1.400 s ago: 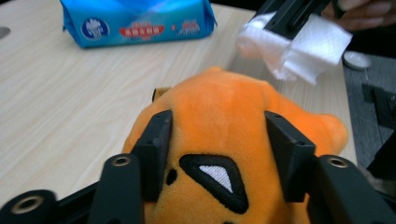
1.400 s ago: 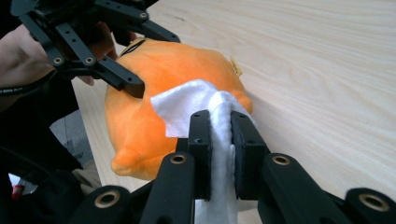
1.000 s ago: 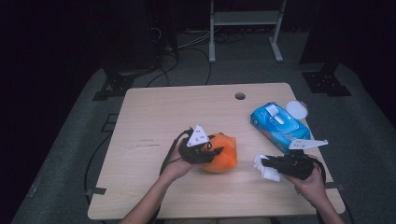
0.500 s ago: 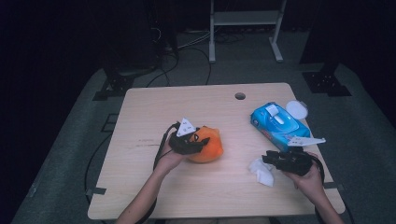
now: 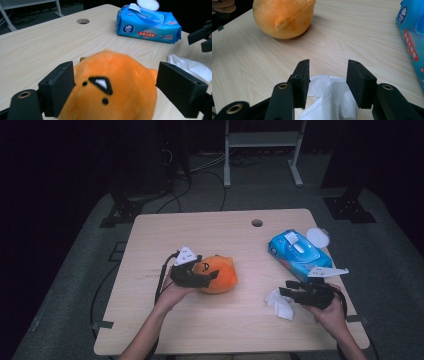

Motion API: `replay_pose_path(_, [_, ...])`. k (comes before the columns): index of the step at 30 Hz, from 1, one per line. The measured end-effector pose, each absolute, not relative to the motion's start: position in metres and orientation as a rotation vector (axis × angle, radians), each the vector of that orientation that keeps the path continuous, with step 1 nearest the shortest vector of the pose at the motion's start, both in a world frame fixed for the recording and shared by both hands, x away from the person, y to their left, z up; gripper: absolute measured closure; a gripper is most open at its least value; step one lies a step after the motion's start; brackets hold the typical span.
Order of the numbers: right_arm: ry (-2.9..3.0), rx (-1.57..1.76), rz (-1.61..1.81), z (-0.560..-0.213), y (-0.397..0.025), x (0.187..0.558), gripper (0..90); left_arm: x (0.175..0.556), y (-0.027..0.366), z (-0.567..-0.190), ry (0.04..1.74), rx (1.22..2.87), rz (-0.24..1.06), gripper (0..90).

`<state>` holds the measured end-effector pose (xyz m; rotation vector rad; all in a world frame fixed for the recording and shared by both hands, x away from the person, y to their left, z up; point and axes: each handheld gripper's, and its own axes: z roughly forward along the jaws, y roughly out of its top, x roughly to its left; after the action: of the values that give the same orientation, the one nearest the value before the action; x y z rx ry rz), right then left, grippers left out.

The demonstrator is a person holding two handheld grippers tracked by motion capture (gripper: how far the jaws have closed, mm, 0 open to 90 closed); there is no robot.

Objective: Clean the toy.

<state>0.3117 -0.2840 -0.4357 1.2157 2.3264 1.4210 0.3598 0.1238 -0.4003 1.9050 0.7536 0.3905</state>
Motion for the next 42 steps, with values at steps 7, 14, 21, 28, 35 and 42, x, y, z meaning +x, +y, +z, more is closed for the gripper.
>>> replay_pose_path(7, [2.337,1.210,1.414,-0.437,-0.282,0.311,49.6,0.349,0.143,-0.402,0.784,1.894,0.392,12.9])
replay_pose_path(14, [2.339,1.224,1.422,-0.440,-0.286,0.313,48.1,0.339,0.152,-0.408,0.798,1.915,0.393,11.9])
replay_pose_path(21, [2.331,1.228,1.423,-0.438,-0.286,0.310,47.3,0.333,0.162,-0.413,0.817,1.920,0.396,11.5])
replay_pose_path(28, [2.335,1.230,1.420,-0.440,-0.287,0.312,46.7,0.329,0.173,-0.420,0.850,1.904,0.398,11.1])
replay_pose_path(35, [2.330,1.231,1.421,-0.440,-0.287,0.310,46.0,0.329,0.184,-0.429,0.892,1.886,0.394,11.0])
replay_pose_path(42, [2.338,1.233,1.413,-0.442,-0.286,0.311,45.4,0.328,0.194,-0.439,0.925,1.904,0.382,10.9])
